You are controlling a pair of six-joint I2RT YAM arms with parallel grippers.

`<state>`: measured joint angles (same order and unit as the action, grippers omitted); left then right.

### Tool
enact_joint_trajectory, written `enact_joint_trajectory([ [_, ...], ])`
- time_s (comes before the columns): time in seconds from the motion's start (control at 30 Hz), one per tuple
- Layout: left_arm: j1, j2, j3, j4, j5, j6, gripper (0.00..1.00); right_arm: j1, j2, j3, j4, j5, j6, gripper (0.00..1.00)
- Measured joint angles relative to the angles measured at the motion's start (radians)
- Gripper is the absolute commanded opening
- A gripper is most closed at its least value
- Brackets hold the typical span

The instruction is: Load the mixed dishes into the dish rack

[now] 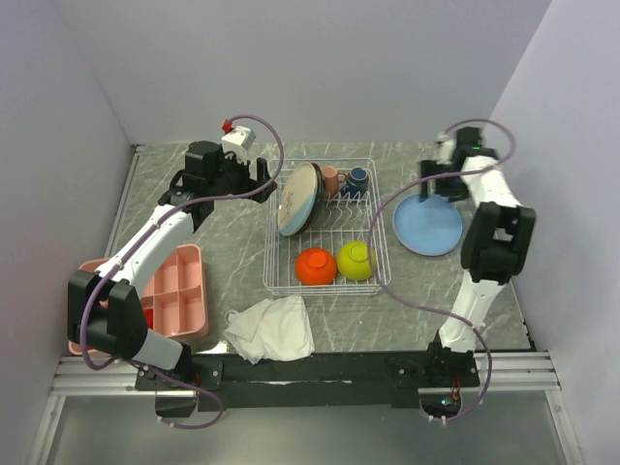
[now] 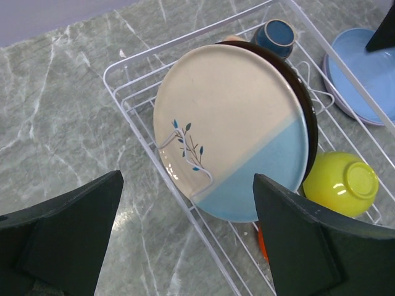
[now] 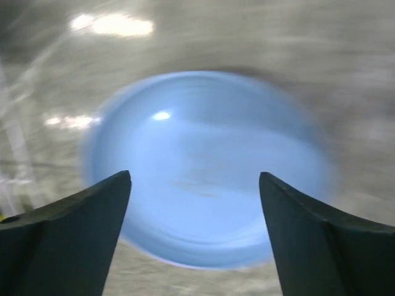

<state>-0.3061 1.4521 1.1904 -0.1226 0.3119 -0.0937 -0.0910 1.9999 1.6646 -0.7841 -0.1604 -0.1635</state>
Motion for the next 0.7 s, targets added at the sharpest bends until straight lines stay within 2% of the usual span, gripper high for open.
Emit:
enact_joint_trajectory([
  [0.1, 0.000, 0.000, 0.000, 0.010, 0.030, -0.001, 0.93, -0.149, -0.003, 0.059, -0.002, -0.003, -0.025, 0.98],
  [0.2, 0.000, 0.007, 0.000, 0.029, 0.053, -0.005, 0.92, -0.235, -0.002, 0.067, -0.002, 0.015, -0.054, 0.96],
  [0.5, -0.003, 0.051, 0.002, 0.053, 0.076, -0.023, 0.92, -0.255, 0.089, 0.105, -0.024, 0.016, -0.127, 0.93],
  [0.6, -0.005, 0.051, 0.002, 0.057, 0.076, -0.023, 0.92, -0.259, 0.131, 0.115, -0.034, 0.016, -0.146, 0.85],
  [0.7, -0.005, 0.052, 0.002, 0.058, 0.076, -0.023, 0.92, -0.261, 0.163, 0.116, -0.041, 0.016, -0.158, 0.71],
])
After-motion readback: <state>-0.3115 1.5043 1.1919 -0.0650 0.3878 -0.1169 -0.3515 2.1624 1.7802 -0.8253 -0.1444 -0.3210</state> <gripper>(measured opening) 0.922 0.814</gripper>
